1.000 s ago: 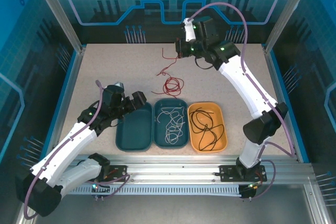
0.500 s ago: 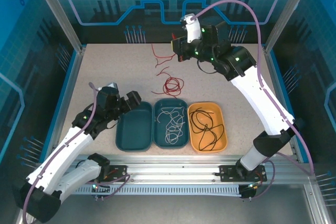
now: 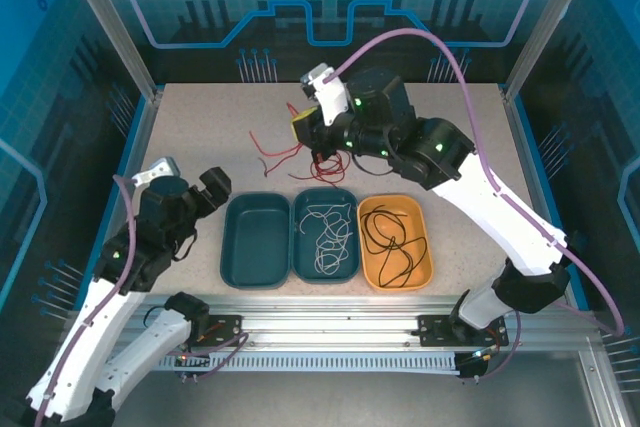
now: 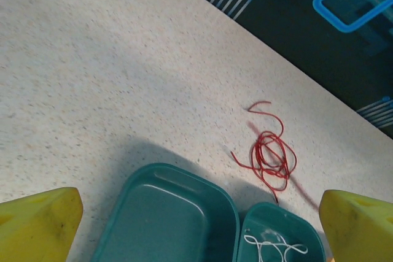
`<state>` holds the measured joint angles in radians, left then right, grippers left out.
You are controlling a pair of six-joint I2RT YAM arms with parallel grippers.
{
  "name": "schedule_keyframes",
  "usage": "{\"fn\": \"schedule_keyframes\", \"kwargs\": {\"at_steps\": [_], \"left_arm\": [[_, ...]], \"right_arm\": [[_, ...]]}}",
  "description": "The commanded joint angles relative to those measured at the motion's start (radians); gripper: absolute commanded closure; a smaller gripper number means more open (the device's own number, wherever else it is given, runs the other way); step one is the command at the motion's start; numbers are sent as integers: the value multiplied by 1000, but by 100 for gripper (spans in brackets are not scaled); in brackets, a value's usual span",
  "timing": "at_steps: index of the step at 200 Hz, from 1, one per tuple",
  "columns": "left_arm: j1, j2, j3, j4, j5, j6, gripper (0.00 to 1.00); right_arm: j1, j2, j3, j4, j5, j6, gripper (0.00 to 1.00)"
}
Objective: Untangle the cables
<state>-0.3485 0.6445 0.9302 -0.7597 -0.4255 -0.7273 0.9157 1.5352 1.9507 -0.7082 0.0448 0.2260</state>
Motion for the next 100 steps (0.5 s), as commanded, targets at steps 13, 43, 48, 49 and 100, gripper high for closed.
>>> {"fn": "schedule_keyframes", "kwargs": {"at_steps": [13, 43, 48, 49, 100], "left_arm": [[11, -41, 63, -87, -113, 49, 1], [11, -53, 85, -99, -140, 69, 1], [11, -54, 86, -101, -144, 69, 1], [11, -55, 87, -101, -145, 69, 1], [11, -63, 80, -95, -139, 56, 1]], "right_arm": [[82, -17, -32, -8, 58, -32, 100], [147, -8, -74, -8, 98, -45, 100], [155, -4, -81, -6, 99, -45, 100], [157, -3, -82, -5, 98, -45, 100], [207, 76, -110, -26, 132, -39, 100]]}}
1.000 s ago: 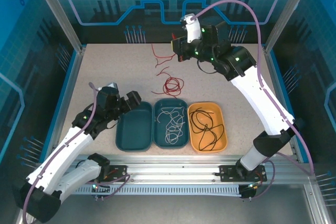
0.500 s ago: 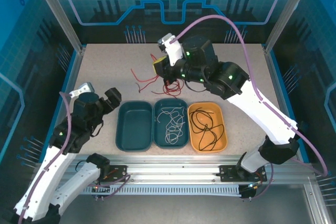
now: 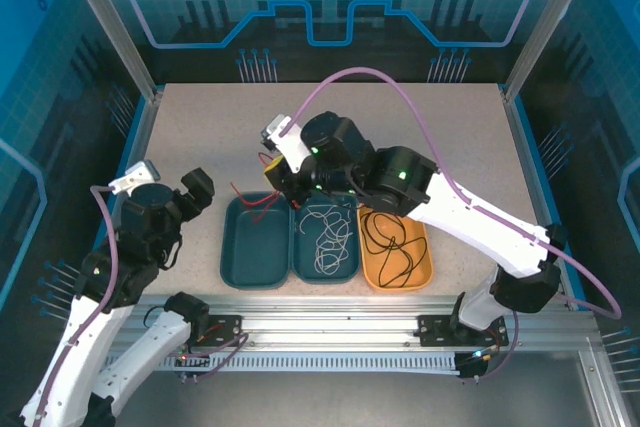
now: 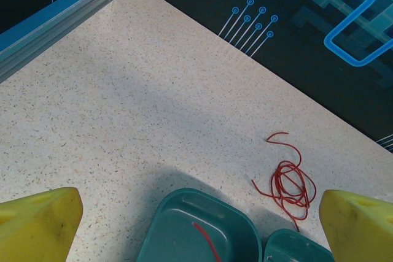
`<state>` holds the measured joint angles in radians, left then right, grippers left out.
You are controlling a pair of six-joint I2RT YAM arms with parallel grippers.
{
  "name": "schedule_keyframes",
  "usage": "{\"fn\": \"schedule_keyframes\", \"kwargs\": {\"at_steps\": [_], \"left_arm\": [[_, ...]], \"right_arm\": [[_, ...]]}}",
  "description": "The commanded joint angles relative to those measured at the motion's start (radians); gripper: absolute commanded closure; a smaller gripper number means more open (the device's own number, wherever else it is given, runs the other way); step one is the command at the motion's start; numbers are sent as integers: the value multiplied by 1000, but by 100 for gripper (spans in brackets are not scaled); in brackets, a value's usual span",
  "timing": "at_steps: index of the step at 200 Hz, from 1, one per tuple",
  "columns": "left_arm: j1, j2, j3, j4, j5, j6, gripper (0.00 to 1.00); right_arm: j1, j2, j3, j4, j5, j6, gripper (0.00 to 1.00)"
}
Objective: Untangle the cables
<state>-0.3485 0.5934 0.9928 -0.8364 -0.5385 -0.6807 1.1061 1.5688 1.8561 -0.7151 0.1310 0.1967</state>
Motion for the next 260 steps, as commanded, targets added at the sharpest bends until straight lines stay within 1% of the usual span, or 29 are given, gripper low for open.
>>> {"fn": "schedule_keyframes", "kwargs": {"at_steps": [1, 23, 47, 73, 125, 165, 260], "left_arm": [[11, -13, 17, -19, -26, 9, 1], [11, -13, 11, -28, -31, 2, 1], [11, -14, 14, -54, -51, -3, 1], [11, -8, 20, -70, -64, -9, 1], [12, 43, 36, -63, -8, -13, 1], [13, 79, 53, -59, 17, -7, 1], [18, 82, 27, -50, 32, -19, 1]], "right_arm": [[17, 44, -15, -18, 47, -10, 100], [16, 81, -14, -37, 54, 0, 100], [17, 128, -5, -66, 30, 17, 100], [11, 202, 22, -118, -33, 45, 100], [-17, 398, 142, -263, -151, 85, 100], [-62, 517, 200, -296, -262, 118, 100], [-107, 700, 299, -294, -311, 163, 100]]}}
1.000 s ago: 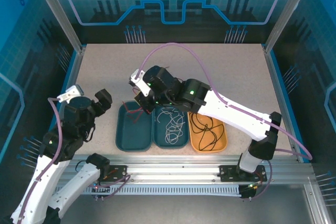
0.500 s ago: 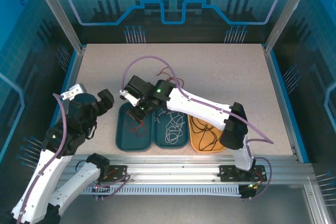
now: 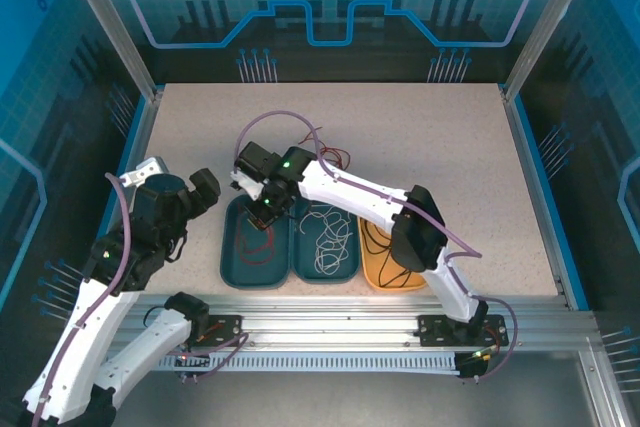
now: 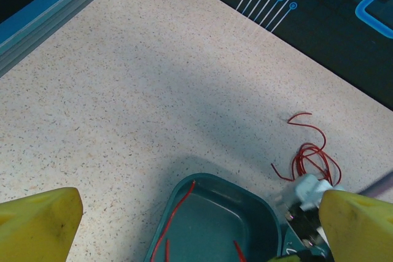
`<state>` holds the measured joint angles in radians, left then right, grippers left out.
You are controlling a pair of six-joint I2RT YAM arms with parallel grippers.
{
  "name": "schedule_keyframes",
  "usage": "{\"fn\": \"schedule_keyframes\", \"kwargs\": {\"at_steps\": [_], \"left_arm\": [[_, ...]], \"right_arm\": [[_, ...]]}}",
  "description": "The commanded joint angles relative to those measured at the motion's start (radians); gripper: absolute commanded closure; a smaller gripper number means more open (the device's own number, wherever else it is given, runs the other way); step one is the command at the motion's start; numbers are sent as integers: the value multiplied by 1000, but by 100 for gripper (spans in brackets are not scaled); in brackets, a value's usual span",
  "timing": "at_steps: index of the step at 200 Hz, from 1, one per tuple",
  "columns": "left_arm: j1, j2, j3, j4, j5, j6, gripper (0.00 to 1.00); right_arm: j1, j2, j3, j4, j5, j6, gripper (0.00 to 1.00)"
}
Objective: Untangle the cables
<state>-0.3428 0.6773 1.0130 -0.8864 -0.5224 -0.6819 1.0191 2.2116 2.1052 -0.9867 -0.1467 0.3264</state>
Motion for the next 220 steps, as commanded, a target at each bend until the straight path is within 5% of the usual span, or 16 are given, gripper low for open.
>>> {"fn": "schedule_keyframes", "kwargs": {"at_steps": [1, 150, 220], "left_arm": [[12, -3, 7, 0, 16, -18, 1], [13, -2, -25, 24, 57, -37, 1], [14, -2, -24, 32, 65, -33, 1]], "right_arm": [[-21, 59, 53, -22, -32, 34, 100], [-24, 263, 203, -127, 37, 30, 100], [-20, 120, 138, -92, 53, 17, 58]]}}
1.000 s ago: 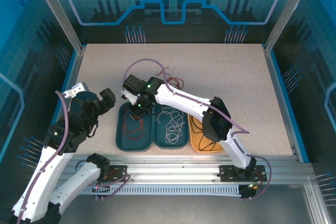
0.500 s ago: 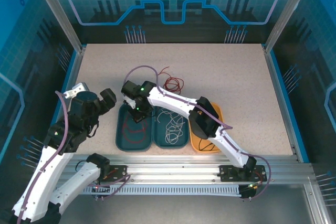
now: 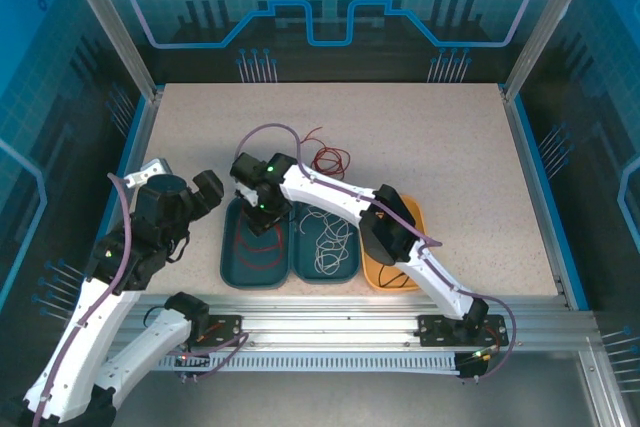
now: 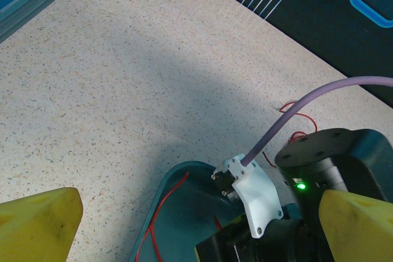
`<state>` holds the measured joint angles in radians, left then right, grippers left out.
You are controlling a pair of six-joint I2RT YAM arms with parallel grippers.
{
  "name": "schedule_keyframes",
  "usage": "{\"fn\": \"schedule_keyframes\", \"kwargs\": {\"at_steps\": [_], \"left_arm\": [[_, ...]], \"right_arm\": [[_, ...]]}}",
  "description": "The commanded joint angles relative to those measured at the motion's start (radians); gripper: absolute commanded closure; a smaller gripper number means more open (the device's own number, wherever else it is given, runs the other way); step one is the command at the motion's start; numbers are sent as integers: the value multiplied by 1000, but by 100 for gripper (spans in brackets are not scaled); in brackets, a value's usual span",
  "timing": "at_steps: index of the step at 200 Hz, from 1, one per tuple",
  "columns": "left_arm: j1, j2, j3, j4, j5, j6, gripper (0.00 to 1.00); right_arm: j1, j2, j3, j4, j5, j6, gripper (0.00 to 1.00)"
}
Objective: Untangle the cables
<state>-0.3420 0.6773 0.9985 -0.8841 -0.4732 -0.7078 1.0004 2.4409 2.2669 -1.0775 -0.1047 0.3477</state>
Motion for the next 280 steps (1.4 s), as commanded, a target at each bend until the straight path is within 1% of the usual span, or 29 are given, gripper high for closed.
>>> {"fn": "schedule_keyframes", "kwargs": {"at_steps": [1, 26, 42, 55, 79, 97, 117, 136, 146, 152, 173, 184, 189, 191, 220, 234, 254, 267, 280], "left_arm": [[14, -2, -9, 30, 16, -7, 1], [14, 0, -8, 33, 18, -5, 1], [14, 3, -7, 34, 22, -5, 1], [14, 6, -8, 34, 25, -5, 1], [14, 8, -9, 40, 29, -5, 1], [14, 13, -11, 56, 47, 6, 1], [14, 33, -5, 71, 71, 19, 1], [14, 68, 11, 87, 96, 35, 1], [14, 92, 20, 97, 107, 42, 1], [14, 107, 27, 104, 115, 48, 1], [15, 184, 62, 134, 145, 73, 1], [15, 236, 90, 148, 173, 91, 1], [15, 266, 102, 156, 189, 99, 1], [16, 276, 108, 159, 194, 103, 1], [17, 463, 202, 199, 318, 145, 1], [15, 559, 250, 222, 359, 141, 1], [17, 678, 309, 281, 408, 93, 1], [15, 755, 335, 342, 454, 45, 1], [7, 836, 372, 376, 466, -11, 1]], "right_arm": [[-2, -122, -26, -1, 11, -4, 58], [-2, -188, -61, 20, 22, -3, 47], [-3, -220, -78, 28, 50, -3, 43], [-8, -237, -88, 31, 63, -1, 43], [-11, -254, -104, 28, 101, 3, 47], [-13, -273, -125, 33, 138, 8, 48], [-19, -334, -188, 75, 190, 11, 48], [-36, -415, -265, 138, 219, 24, 45], [-47, -464, -316, 173, 235, 32, 41], [-58, -489, -352, 196, 247, 37, 37], [-85, -613, -493, 286, 296, 46, 23], [-102, -677, -566, 330, 320, 54, 11], [-111, -707, -596, 344, 334, 59, 2], [-115, -720, -608, 348, 340, 64, 0], [-169, -865, -747, 401, 404, 100, 0], [-188, -927, -813, 424, 445, 110, 0], [-211, -1001, -892, 450, 494, 133, 0], [-226, -1039, -935, 470, 498, 147, 0], [-236, -1071, -972, 487, 499, 167, 0]]}}
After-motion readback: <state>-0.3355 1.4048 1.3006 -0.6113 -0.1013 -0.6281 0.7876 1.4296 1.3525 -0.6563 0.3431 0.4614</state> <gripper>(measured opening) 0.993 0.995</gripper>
